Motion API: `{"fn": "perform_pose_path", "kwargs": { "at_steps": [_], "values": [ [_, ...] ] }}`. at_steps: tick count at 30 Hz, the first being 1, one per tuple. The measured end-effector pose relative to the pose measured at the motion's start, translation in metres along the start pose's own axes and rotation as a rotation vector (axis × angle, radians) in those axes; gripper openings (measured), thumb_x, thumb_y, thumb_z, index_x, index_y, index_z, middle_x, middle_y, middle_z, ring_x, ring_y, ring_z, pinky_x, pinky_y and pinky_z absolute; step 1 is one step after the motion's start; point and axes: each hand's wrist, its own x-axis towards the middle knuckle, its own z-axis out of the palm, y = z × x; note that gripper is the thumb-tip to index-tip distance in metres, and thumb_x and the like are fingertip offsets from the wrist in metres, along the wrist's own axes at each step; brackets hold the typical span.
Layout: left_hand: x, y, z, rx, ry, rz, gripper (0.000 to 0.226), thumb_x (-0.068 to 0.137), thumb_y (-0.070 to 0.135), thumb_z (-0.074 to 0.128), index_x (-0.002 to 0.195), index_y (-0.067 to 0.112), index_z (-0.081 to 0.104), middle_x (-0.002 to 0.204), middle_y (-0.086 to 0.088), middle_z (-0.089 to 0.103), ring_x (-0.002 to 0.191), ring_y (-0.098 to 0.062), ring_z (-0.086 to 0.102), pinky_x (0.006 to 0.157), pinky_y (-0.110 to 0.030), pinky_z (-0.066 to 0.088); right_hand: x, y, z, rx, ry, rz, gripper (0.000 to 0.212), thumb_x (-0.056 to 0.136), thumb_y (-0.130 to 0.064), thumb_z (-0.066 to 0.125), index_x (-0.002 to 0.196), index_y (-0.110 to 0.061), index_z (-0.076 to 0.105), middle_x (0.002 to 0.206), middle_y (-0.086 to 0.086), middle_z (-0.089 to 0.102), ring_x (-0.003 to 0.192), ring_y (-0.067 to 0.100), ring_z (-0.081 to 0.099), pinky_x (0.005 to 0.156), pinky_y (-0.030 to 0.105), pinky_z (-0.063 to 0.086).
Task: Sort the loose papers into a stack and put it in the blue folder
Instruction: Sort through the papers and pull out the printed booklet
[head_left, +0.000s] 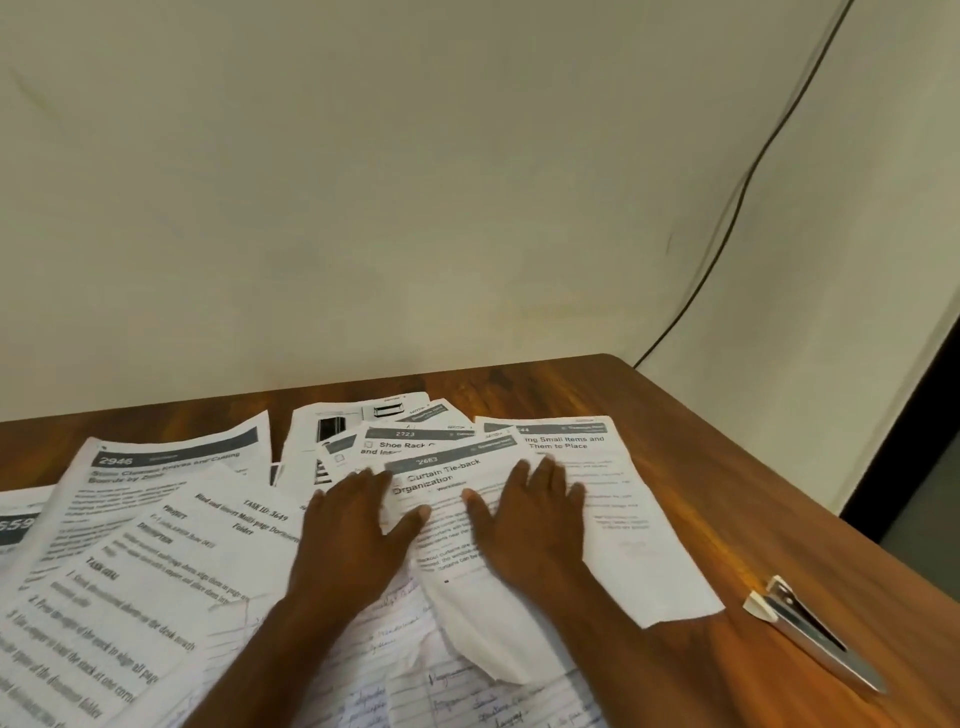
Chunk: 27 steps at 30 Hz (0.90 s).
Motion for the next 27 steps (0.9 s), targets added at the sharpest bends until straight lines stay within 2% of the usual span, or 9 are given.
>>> {"fn": "perform_pose_path", "kwargs": {
  "at_steps": [6, 9, 11, 13, 15, 17, 21, 24, 27],
  "values": [
    [0.0, -0.005, 0.001, -0.087, -0.016, -0.013, 0.081, 0.082, 0.082, 0.056, 0.142, 0.028, 0.058, 0.139, 0.007, 0.067, 0.123, -0.02, 0.064, 0.111, -0.054, 0.048, 0.0, -0.005, 0.001, 0.016, -0.037, -0.037, 0.094, 0.101, -0.073, 0.023, 0.165, -0.005, 0.011, 0.172, 0.026, 0.004, 0.161, 0.04, 0.001, 0.127, 0.063, 0.0],
    [0.0, -0.005, 0.001, -0.094, -0.017, -0.039, 0.08, 0.083, 0.074, 0.065, 0.146, 0.025, 0.056, 0.146, 0.004, 0.063, 0.128, -0.024, 0.062, 0.113, -0.055, 0.047, 0.001, -0.001, -0.002, 0.052, -0.011, -0.04, 0.091, 0.101, -0.073, 0.026, 0.164, -0.008, 0.019, 0.172, 0.022, 0.012, 0.16, 0.037, 0.008, 0.127, 0.063, 0.002],
    [-0.001, -0.004, 0.0, -0.098, -0.018, -0.043, 0.086, 0.08, 0.081, 0.06, 0.146, 0.026, 0.056, 0.147, 0.004, 0.063, 0.129, -0.025, 0.063, 0.111, -0.056, 0.048, 0.005, 0.005, -0.006, 0.088, 0.017, -0.021, 0.09, 0.1, -0.073, 0.03, 0.163, -0.009, 0.024, 0.172, 0.018, 0.017, 0.16, 0.035, 0.011, 0.127, 0.063, 0.004],
    [-0.002, -0.005, 0.0, -0.101, -0.012, -0.044, 0.093, 0.077, 0.089, 0.051, 0.146, 0.027, 0.056, 0.146, 0.004, 0.063, 0.128, -0.025, 0.064, 0.11, -0.057, 0.049, 0.009, 0.012, -0.011, 0.118, 0.01, -0.007, 0.094, 0.097, -0.077, 0.032, 0.164, -0.013, 0.021, 0.174, 0.014, 0.011, 0.162, 0.033, 0.006, 0.128, 0.063, 0.001],
    [-0.003, 0.0, -0.002, -0.119, 0.001, -0.035, 0.094, 0.08, 0.09, 0.045, 0.151, 0.028, 0.051, 0.149, 0.005, 0.06, 0.132, -0.024, 0.061, 0.114, -0.059, 0.045, 0.012, 0.021, -0.012, 0.127, -0.027, -0.05, 0.099, 0.093, -0.083, 0.03, 0.166, -0.018, 0.014, 0.176, 0.009, 0.003, 0.163, 0.029, -0.002, 0.127, 0.063, -0.004],
    [-0.006, 0.007, -0.007, -0.132, 0.016, -0.034, 0.087, 0.089, 0.08, 0.043, 0.157, 0.025, 0.045, 0.155, 0.004, 0.055, 0.14, -0.027, 0.055, 0.121, -0.059, 0.037, 0.012, 0.028, -0.009, 0.084, -0.09, -0.125, 0.101, 0.092, -0.087, 0.024, 0.167, -0.022, 0.007, 0.176, 0.007, -0.005, 0.162, 0.027, -0.01, 0.125, 0.065, -0.011],
    [-0.007, 0.006, -0.012, -0.131, 0.017, -0.168, 0.09, 0.09, 0.076, 0.034, 0.164, 0.024, 0.03, 0.169, 0.0, 0.033, 0.158, -0.032, 0.026, 0.129, -0.054, 0.02, 0.017, 0.042, -0.008, -0.004, -0.166, -0.171, 0.094, 0.094, -0.085, 0.011, 0.167, -0.028, -0.006, 0.171, 0.009, -0.024, 0.157, 0.028, -0.028, 0.121, 0.065, -0.022],
    [-0.006, 0.006, -0.017, -0.033, 0.031, -0.216, 0.085, 0.096, 0.068, 0.052, 0.164, 0.021, 0.029, 0.168, -0.001, 0.035, 0.157, -0.028, 0.03, 0.131, -0.05, 0.014, 0.024, 0.058, -0.015, -0.024, -0.176, -0.132, 0.086, 0.097, -0.079, 0.01, 0.167, -0.031, -0.007, 0.171, 0.007, -0.026, 0.157, 0.027, -0.029, 0.12, 0.065, -0.022],
    [-0.006, 0.006, -0.02, 0.005, 0.048, -0.201, 0.087, 0.094, 0.069, 0.058, 0.162, 0.019, 0.033, 0.165, -0.001, 0.042, 0.153, -0.025, 0.037, 0.132, -0.048, 0.008, 0.03, 0.076, -0.017, -0.035, -0.166, -0.076, 0.08, 0.099, -0.075, 0.007, 0.167, -0.034, -0.002, 0.174, 0.006, -0.019, 0.159, 0.027, -0.023, 0.118, 0.067, -0.022]
  ]
}}
